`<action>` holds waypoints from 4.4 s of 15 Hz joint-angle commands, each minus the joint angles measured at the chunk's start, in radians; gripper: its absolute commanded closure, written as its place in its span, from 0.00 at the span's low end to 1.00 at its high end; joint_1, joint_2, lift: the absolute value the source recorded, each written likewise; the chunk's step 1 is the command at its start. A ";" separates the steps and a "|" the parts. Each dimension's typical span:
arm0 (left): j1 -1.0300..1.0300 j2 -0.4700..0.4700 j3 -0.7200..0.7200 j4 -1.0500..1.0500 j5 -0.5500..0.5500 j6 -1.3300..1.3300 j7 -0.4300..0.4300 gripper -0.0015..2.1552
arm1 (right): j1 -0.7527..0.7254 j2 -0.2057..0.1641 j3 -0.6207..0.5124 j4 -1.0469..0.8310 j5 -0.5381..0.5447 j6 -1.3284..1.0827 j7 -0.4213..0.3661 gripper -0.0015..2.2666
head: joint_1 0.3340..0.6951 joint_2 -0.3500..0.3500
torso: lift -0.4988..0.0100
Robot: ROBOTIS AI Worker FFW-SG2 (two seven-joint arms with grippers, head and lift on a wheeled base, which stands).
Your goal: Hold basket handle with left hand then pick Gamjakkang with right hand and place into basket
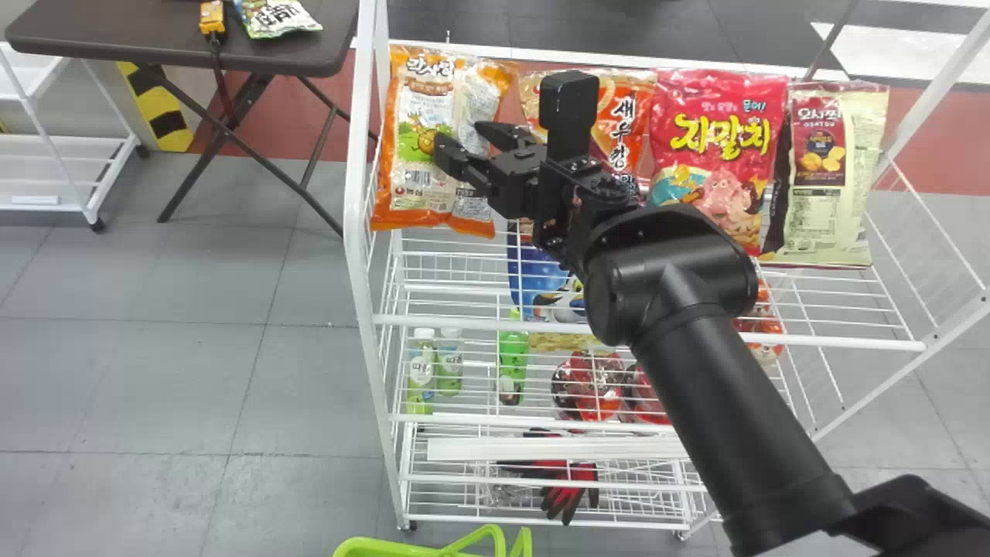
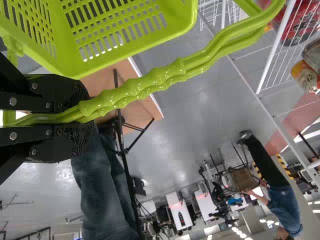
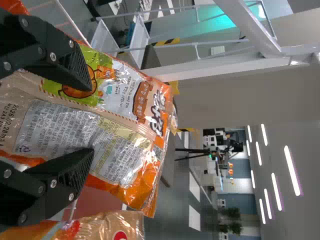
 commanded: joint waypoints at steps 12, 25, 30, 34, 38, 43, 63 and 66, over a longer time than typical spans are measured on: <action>-0.001 0.005 -0.026 -0.009 -0.011 0.018 0.012 0.99 | 0.257 0.001 0.067 -0.507 -0.061 0.241 -0.124 0.99 | 1.00 0.46 | 0.94; 0.012 0.008 -0.048 -0.046 -0.035 0.043 0.015 0.99 | 0.646 -0.232 -0.233 -1.129 -0.270 0.640 -0.133 0.99 | 1.00 0.17 | 0.94; 0.015 0.008 -0.045 -0.043 -0.026 0.027 0.014 0.99 | 0.822 -0.281 -0.531 -1.337 -0.499 0.842 -0.101 0.99 | 1.00 0.00 | 0.94; 0.016 0.006 -0.045 -0.043 -0.025 0.021 0.018 0.99 | 0.965 -0.187 -0.786 -1.466 -0.526 1.048 0.086 0.99 | 1.00 0.00 | 0.94; 0.018 0.002 -0.040 -0.043 -0.023 -0.010 0.018 0.99 | 0.974 -0.170 -1.040 -1.466 -0.591 1.292 0.256 0.99 | 1.00 0.00 | 0.94; 0.027 0.000 -0.046 -0.094 -0.014 -0.025 0.015 0.99 | 1.017 -0.147 -1.120 -1.429 -0.525 1.292 0.399 0.99 | 1.00 0.00 | 0.94; 0.065 0.006 -0.034 -0.170 -0.002 -0.031 0.003 0.99 | 1.046 -0.190 -0.335 -0.978 -0.022 0.873 0.266 0.99 | 1.00 0.00 | 0.94; 0.065 0.008 -0.037 -0.172 -0.003 -0.031 -0.002 0.99 | 1.009 -0.186 -0.270 -0.899 -0.020 0.821 0.258 0.99 | 1.00 0.00 | 0.94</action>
